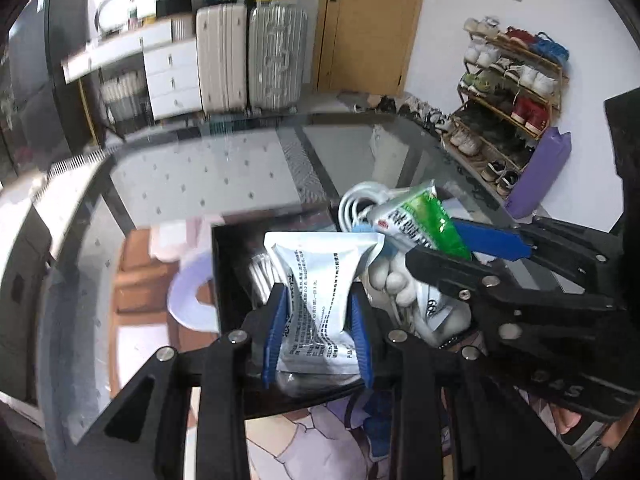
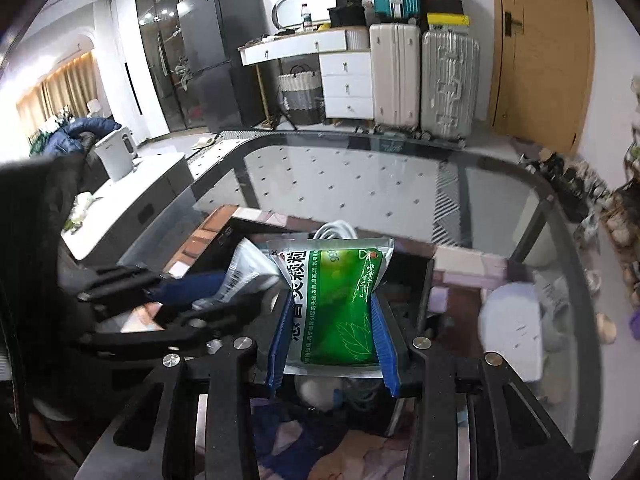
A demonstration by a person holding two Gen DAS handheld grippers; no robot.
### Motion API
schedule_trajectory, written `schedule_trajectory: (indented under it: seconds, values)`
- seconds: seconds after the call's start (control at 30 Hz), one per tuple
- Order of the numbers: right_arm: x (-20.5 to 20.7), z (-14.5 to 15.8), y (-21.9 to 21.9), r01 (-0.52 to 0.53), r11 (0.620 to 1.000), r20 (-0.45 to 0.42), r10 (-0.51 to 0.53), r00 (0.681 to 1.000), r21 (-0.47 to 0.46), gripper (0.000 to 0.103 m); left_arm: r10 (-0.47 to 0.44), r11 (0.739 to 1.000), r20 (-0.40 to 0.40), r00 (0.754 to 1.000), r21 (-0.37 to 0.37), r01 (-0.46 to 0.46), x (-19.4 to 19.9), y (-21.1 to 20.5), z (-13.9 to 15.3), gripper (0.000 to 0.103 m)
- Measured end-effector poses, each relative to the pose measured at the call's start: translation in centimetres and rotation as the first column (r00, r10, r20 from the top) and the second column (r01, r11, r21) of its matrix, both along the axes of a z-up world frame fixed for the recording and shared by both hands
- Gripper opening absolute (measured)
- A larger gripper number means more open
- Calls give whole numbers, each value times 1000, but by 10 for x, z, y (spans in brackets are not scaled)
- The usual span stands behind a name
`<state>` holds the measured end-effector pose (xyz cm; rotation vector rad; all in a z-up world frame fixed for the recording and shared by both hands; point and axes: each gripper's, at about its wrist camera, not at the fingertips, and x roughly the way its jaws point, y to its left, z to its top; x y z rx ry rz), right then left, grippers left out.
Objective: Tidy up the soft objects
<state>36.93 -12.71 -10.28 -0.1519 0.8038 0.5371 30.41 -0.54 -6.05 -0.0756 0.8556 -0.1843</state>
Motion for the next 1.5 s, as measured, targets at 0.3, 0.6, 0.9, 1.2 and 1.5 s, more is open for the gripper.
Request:
schedule_trajectory:
  seconds: [0.3, 0.6, 0.9, 1.2, 1.5]
  values:
    - [2, -26, 2, -18, 1000, -92, 17, 996, -15, 38, 9, 1000, 18, 1000, 12, -9, -5, 1, -7, 28]
    - [-11, -16, -9, 13, 1000, -85, -12, 996, 5, 47, -9, 995, 50, 999, 95, 4, -12, -10, -5, 45]
    - [-39, 13, -22, 21, 997, -16, -19, 1000, 75, 78, 52, 995, 155, 987, 72, -64, -35, -1, 24, 71]
    - [-76, 51, -34, 29, 992, 95, -41, 995, 121, 85, 149, 977, 349, 925, 93, -193, -80, 7, 62, 79]
    - [-167, 89, -59, 121, 971, 315, -182, 931, 204, 102, 235, 960, 465, 854, 25, -278, -161, 16, 88, 103]
